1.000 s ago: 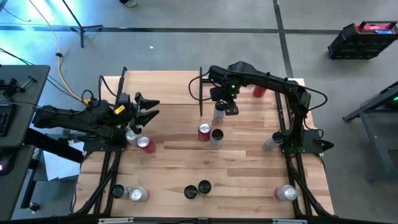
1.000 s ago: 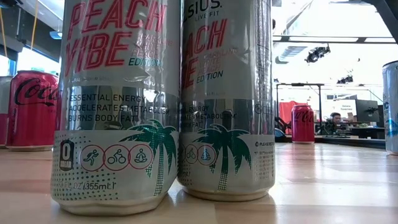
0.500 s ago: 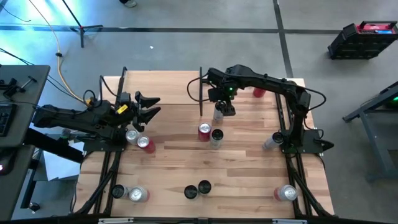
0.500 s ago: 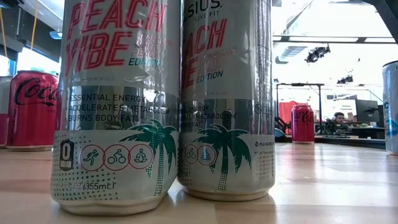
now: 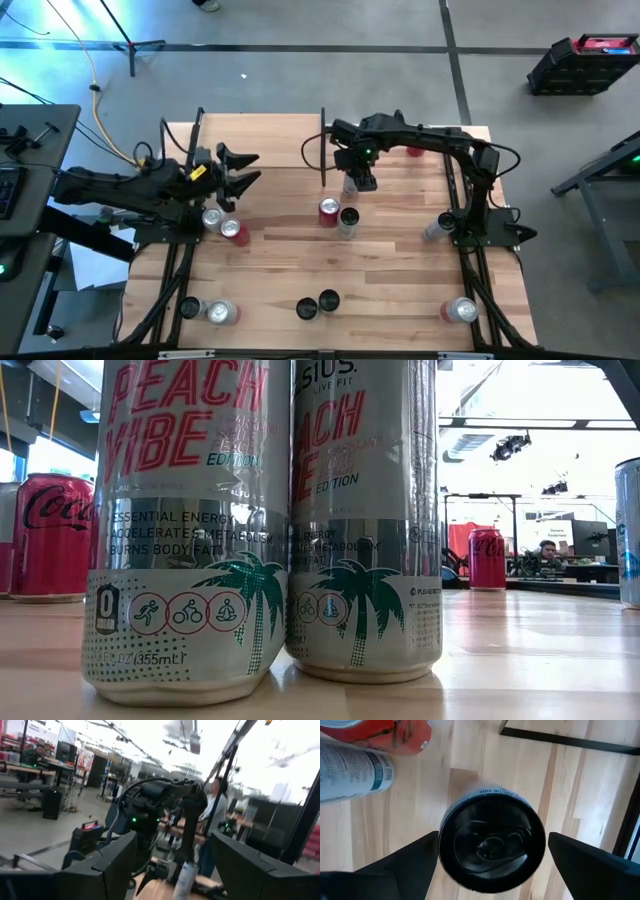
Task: Place canned beverage on shelf
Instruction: Put the top blue soda can on the shelf
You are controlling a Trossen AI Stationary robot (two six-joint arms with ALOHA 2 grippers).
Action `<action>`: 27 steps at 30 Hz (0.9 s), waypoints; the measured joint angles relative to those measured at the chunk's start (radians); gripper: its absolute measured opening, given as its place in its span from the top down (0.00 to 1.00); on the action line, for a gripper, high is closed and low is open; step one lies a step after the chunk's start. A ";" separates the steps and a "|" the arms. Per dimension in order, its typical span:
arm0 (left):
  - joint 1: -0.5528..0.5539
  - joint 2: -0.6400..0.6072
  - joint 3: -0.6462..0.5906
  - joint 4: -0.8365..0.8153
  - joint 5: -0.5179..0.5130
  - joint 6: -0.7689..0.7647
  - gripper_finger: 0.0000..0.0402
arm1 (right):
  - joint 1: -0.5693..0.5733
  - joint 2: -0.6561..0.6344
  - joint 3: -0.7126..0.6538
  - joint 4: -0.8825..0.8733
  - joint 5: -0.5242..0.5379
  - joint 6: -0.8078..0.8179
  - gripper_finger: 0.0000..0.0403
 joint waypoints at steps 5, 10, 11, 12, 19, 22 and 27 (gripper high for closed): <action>0.000 0.006 0.125 -0.255 0.001 0.036 0.39 | 0.000 0.000 -0.009 0.013 0.000 0.002 0.17; 0.000 0.004 0.206 -0.418 0.001 0.048 0.39 | 0.000 0.000 -0.009 0.018 -0.017 0.002 0.26; 0.000 0.005 0.220 -0.445 0.001 0.048 0.39 | 0.001 0.000 -0.009 0.017 -0.018 0.005 0.28; 0.000 0.006 0.235 -0.473 0.001 0.048 0.39 | 0.001 0.000 -0.009 0.013 -0.020 0.011 0.30; 0.000 0.005 0.319 -0.604 0.001 0.050 0.39 | 0.001 0.003 0.058 -0.093 -0.018 0.080 0.41; 0.000 0.004 0.333 -0.631 -0.001 0.057 0.39 | 0.001 0.002 0.133 -0.157 -0.010 0.128 0.41; 0.000 -0.002 0.334 -0.642 -0.008 0.054 0.39 | 0.001 0.002 0.295 -0.262 -0.004 0.231 0.38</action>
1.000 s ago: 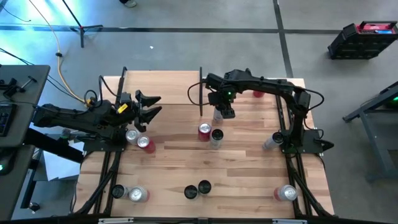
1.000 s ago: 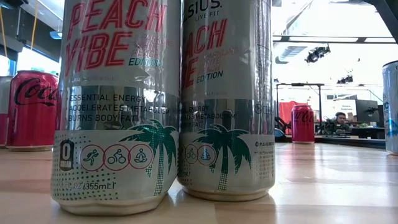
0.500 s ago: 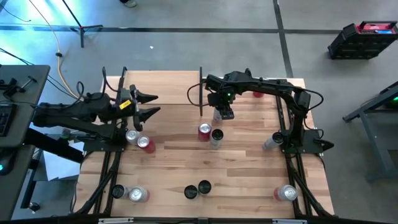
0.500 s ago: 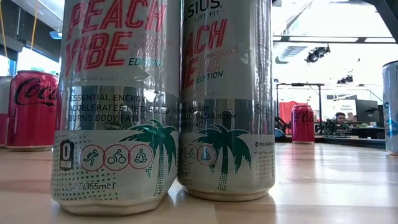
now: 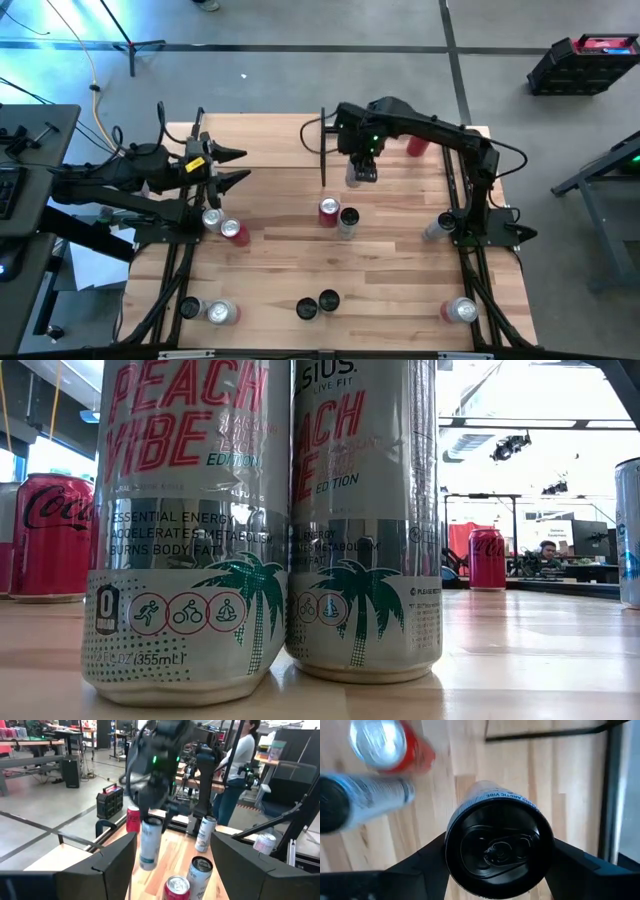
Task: Place canned beverage on shelf
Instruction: Put the top blue soda can on the shelf
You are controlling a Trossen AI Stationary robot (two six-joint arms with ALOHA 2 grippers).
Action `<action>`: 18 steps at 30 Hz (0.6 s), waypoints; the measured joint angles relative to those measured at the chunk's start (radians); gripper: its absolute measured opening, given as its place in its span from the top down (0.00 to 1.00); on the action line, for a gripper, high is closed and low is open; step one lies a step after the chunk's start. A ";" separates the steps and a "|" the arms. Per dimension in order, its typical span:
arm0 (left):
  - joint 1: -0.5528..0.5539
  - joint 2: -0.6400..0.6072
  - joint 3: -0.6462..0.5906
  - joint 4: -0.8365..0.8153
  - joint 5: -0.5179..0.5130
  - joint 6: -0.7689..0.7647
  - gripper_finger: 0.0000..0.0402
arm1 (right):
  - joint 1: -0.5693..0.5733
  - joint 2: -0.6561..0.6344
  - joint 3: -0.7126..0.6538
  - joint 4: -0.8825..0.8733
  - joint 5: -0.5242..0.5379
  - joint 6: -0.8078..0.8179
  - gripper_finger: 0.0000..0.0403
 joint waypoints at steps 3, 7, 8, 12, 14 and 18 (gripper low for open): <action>0.000 -0.004 0.000 -0.013 0.011 -0.028 0.39 | 0.000 0.000 0.103 -0.061 0.000 0.076 0.38; 0.000 -0.004 0.002 -0.042 0.023 -0.070 0.39 | 0.000 0.000 0.253 -0.090 0.000 0.179 0.38; 0.000 -0.003 0.014 -0.072 0.024 -0.083 0.39 | 0.004 0.000 0.289 -0.097 0.000 0.206 0.38; 0.011 0.029 0.108 -0.218 0.022 -0.121 0.39 | 0.032 -0.017 0.359 -0.046 0.002 0.292 0.38; 0.023 0.050 0.163 -0.293 0.022 -0.125 0.39 | 0.044 -0.029 0.348 -0.018 -0.018 0.314 0.38; 0.048 0.103 0.251 -0.384 0.023 -0.127 0.39 | 0.079 -0.018 0.362 0.050 -0.019 0.311 0.38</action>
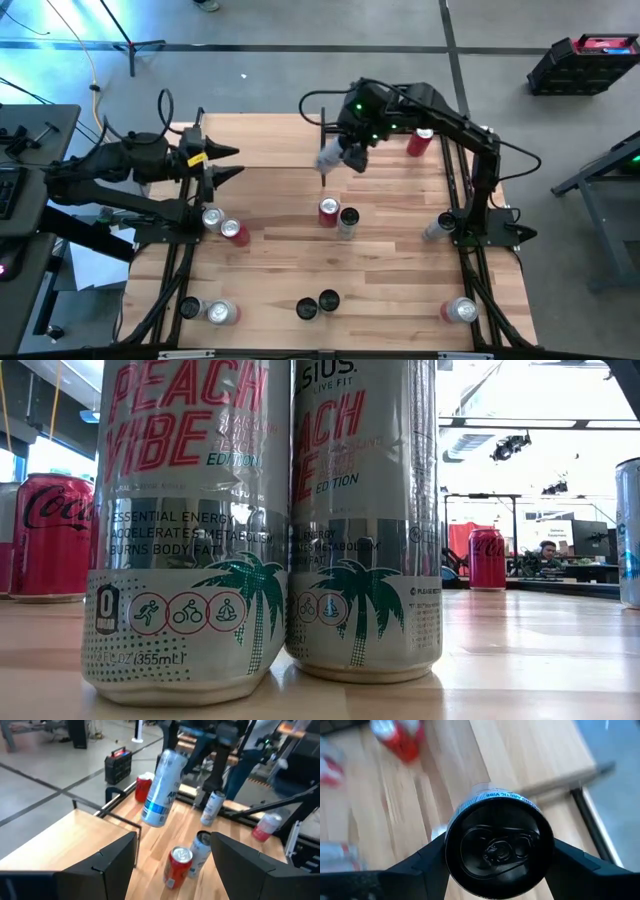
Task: Place canned beverage on shelf
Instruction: Put the top blue soda can on the shelf
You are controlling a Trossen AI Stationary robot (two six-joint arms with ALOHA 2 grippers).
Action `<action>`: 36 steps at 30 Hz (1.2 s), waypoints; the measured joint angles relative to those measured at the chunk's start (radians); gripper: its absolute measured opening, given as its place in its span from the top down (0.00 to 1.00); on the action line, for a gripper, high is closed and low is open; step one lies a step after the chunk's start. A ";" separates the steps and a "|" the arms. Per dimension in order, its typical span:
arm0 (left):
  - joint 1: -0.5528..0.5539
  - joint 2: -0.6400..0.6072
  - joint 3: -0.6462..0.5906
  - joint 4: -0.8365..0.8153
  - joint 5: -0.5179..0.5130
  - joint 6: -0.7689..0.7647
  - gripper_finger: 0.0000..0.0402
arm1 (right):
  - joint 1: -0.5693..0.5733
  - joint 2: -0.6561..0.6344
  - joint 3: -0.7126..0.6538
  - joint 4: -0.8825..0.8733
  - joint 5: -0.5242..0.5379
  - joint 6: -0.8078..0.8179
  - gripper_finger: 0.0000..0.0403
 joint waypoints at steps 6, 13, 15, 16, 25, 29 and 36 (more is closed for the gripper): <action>0.030 0.060 0.027 -0.012 0.000 0.015 0.39 | 0.022 0.002 -0.002 0.213 -0.008 -0.052 0.38; 0.068 0.124 0.018 0.015 -0.028 0.035 0.39 | 0.009 0.020 -0.004 0.255 0.011 -0.145 0.38; 0.084 0.152 0.018 0.036 -0.027 0.053 0.39 | 0.004 0.028 -0.004 0.247 0.014 -0.169 0.38; 0.094 0.167 0.017 0.051 -0.025 0.066 0.38 | 0.000 0.037 -0.004 0.237 0.012 -0.183 0.38; 0.241 0.303 0.022 0.218 0.176 0.174 0.24 | -0.001 0.059 -0.005 0.210 -0.015 -0.246 0.38; 0.297 0.378 0.041 0.296 0.253 0.231 0.19 | -0.001 0.059 -0.005 0.205 -0.020 -0.247 0.38; 0.315 0.485 0.080 0.364 0.293 0.316 0.17 | -0.010 0.059 -0.005 0.206 -0.019 -0.236 0.38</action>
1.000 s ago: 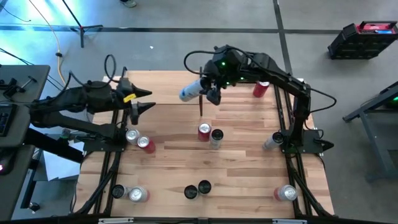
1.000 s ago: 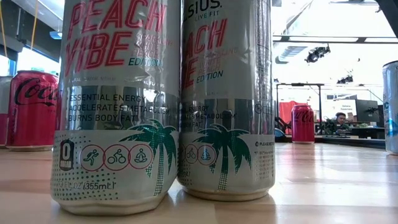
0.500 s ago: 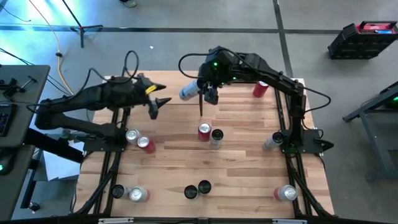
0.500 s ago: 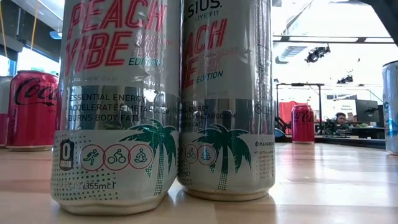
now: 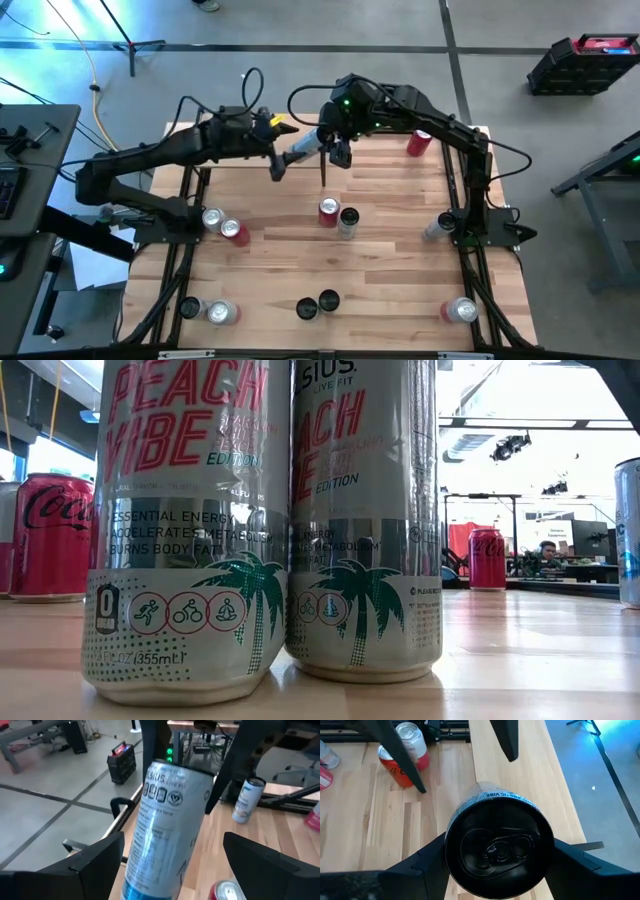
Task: Place canned beverage on shelf
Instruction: Put the top blue soda can on the shelf
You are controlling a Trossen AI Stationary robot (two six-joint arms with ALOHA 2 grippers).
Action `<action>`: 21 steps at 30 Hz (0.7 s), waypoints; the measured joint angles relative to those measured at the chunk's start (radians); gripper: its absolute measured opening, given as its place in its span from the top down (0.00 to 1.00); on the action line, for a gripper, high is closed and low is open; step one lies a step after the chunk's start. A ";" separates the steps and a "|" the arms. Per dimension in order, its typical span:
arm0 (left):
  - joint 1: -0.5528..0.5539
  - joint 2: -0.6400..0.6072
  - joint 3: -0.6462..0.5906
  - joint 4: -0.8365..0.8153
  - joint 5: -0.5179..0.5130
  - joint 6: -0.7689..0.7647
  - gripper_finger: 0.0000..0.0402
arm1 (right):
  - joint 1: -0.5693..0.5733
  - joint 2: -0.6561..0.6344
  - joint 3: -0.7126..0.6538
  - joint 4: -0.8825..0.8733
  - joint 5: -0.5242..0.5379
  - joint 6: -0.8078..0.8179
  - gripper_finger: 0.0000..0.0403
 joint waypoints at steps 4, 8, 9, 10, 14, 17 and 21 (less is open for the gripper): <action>0.000 0.030 0.000 0.023 0.000 0.023 0.17 | -0.001 0.000 0.000 -0.009 -0.019 -0.001 0.38; -0.001 0.043 0.000 0.056 0.003 0.024 0.17 | 0.000 0.000 0.000 -0.007 -0.022 -0.018 0.38; -0.001 0.048 0.000 0.060 0.003 0.024 0.17 | 0.000 0.000 0.000 -0.006 -0.024 -0.018 0.38; -0.001 0.054 0.000 0.063 0.003 0.025 0.17 | 0.000 0.000 0.000 -0.005 -0.024 -0.019 0.38; -0.002 0.084 0.000 0.064 0.009 0.076 0.17 | 0.000 0.000 0.000 -0.003 -0.037 -0.020 0.38; -0.008 0.107 0.000 0.069 0.021 0.095 0.17 | 0.000 0.000 0.000 0.011 -0.060 -0.028 0.38; -0.008 0.118 0.000 0.093 0.023 0.095 0.17 | 0.001 0.000 0.000 0.003 -0.071 -0.036 0.38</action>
